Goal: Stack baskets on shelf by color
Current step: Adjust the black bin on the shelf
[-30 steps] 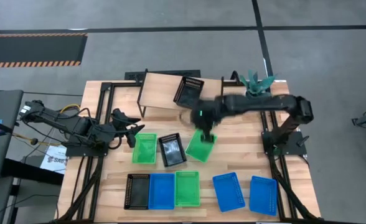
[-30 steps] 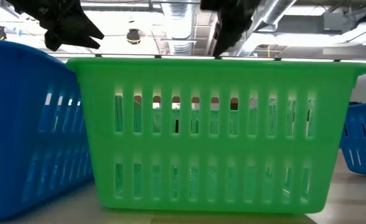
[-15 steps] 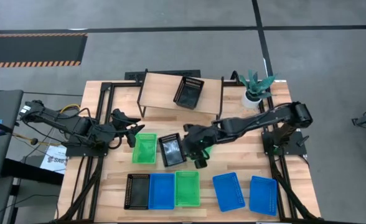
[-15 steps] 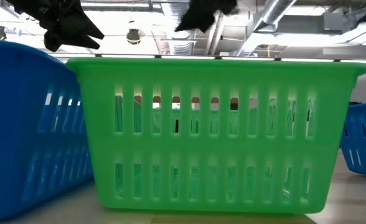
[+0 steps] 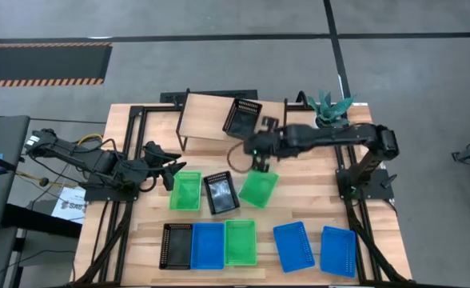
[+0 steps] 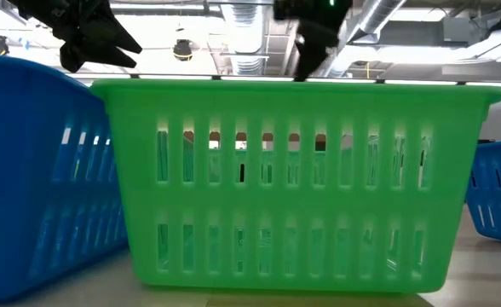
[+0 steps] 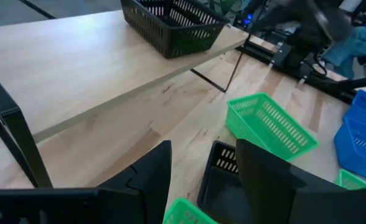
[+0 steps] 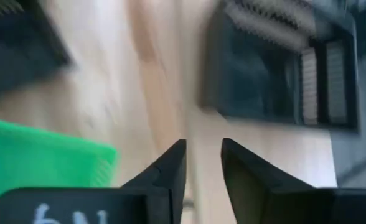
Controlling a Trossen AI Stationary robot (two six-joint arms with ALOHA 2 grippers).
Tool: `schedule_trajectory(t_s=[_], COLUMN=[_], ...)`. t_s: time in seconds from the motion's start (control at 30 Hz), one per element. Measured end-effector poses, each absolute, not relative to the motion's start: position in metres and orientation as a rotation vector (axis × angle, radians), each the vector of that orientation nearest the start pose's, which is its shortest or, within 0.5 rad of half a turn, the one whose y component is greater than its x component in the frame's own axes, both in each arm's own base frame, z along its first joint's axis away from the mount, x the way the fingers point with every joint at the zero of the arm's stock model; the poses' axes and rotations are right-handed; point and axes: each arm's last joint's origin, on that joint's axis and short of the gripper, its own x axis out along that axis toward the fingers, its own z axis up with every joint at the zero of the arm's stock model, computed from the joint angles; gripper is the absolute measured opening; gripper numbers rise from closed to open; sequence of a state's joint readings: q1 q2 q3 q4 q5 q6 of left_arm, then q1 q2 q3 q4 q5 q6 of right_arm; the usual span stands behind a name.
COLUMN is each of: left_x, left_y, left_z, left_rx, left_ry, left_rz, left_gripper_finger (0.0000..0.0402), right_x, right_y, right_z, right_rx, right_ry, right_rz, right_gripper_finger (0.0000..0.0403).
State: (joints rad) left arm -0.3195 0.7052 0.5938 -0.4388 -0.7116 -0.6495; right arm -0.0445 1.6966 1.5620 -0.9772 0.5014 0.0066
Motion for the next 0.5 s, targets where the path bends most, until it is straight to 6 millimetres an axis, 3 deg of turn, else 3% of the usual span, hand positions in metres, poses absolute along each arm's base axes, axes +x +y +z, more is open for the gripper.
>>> schedule_trajectory(t_s=[0.1, 0.27, 0.5], left_x=[0.144, 0.144, 0.144], left_y=[-0.028, -0.028, -0.028], left_z=[0.26, 0.26, 0.26], left_rx=[-0.35, -0.327, -0.318], left_ry=[0.336, 0.341, 0.343], left_rz=[0.516, 0.512, 0.511], left_gripper_finger=[0.0167, 0.0167, 0.0167], right_x=[0.336, 0.335, 0.34], right_y=[-0.055, -0.094, -0.13], right_z=[0.306, 0.305, 0.305], right_rx=[-0.204, -0.166, -0.075], right_ry=[1.166, 1.14, 1.03], right_rz=[-0.56, -0.632, -0.571], right_gripper_finger=[0.0099, 0.0072, 0.0056])
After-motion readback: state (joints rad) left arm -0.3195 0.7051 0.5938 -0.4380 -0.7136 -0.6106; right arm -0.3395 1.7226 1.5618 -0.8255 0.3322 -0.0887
